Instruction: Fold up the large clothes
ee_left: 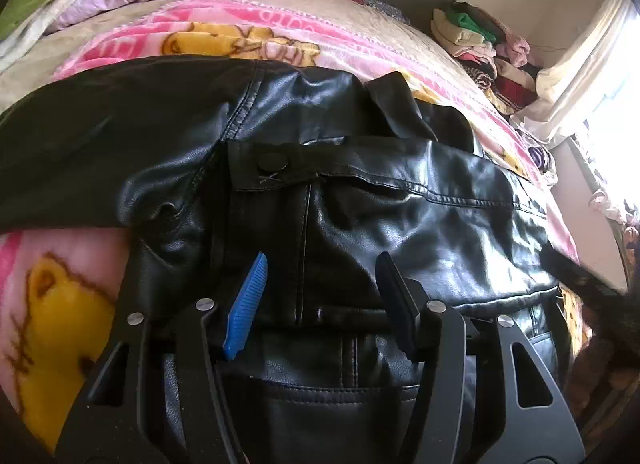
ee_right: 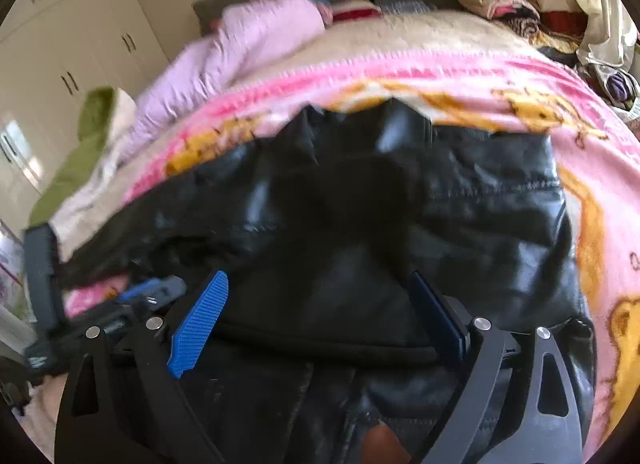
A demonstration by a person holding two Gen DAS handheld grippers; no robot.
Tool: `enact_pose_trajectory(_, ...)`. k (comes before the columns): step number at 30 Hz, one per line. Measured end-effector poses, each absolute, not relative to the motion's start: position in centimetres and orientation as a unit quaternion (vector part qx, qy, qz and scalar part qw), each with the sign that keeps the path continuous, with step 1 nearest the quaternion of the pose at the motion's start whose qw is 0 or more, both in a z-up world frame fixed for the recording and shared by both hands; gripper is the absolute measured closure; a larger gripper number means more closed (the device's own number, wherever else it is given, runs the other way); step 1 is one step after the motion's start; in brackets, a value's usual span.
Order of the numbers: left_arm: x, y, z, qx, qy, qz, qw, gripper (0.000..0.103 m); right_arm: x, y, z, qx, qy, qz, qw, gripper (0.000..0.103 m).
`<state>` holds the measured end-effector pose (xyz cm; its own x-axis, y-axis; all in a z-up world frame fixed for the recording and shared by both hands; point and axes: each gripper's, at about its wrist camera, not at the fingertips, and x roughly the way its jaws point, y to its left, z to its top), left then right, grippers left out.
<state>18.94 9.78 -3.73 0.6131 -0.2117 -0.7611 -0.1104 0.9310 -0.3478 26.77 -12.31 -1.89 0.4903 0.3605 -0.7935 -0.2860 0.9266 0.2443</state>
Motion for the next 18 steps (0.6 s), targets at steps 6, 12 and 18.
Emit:
enact_pose_trajectory(6, 18.1, 10.3, -3.5, -0.201, 0.435, -0.038, 0.877, 0.055, 27.8, -11.6, -5.6, 0.014, 0.511, 0.158, 0.845, 0.011)
enact_pose_trajectory(12, 16.4, 11.3, -2.0, -0.21, 0.444, -0.035, 0.871, 0.046, 27.1, -11.5, -3.9, 0.041, 0.494, 0.15, 0.856, 0.01)
enact_pose_trajectory(18, 14.1, 14.4, -0.4, -0.204, 0.435, 0.005, 0.877, 0.031, 25.8, -9.8, -0.2, 0.059, 0.462, 0.187, 0.865, 0.005)
